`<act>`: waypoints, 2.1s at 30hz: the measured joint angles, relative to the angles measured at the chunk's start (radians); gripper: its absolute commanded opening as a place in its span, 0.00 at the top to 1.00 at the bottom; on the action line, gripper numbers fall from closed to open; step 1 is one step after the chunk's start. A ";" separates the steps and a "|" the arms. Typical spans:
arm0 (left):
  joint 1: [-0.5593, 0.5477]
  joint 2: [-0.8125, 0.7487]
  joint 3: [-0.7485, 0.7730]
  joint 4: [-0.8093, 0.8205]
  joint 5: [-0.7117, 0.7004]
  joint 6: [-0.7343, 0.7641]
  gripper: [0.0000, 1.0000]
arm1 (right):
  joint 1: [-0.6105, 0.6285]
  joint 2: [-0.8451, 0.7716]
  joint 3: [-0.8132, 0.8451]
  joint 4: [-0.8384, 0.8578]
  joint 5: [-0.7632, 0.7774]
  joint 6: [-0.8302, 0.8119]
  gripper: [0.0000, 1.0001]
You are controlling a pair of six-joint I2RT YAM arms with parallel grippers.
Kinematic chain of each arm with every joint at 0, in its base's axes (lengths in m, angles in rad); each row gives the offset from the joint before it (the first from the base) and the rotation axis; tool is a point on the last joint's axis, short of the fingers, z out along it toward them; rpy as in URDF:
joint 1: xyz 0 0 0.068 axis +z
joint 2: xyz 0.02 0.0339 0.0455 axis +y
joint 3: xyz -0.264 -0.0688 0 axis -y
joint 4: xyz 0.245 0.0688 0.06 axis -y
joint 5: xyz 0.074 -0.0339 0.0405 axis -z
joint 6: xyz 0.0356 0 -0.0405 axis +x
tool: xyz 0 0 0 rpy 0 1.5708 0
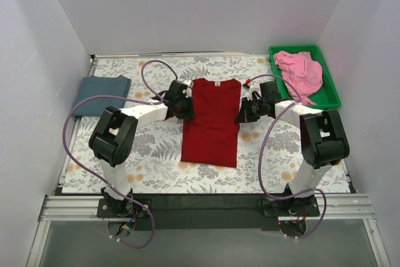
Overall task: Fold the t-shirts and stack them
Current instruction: Fold the tshirt
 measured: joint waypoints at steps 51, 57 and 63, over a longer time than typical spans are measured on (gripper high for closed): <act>-0.123 -0.490 -0.323 -0.064 -0.164 -0.290 0.53 | 0.231 -0.298 -0.094 -0.062 0.148 0.132 0.69; -0.135 -0.406 -0.415 -0.131 -0.110 -0.362 0.75 | 0.263 -0.294 -0.319 -0.021 0.088 0.207 0.72; -0.132 -0.329 -0.378 -0.203 -0.100 -0.411 0.78 | 0.246 -0.301 -0.416 0.067 0.048 0.233 0.75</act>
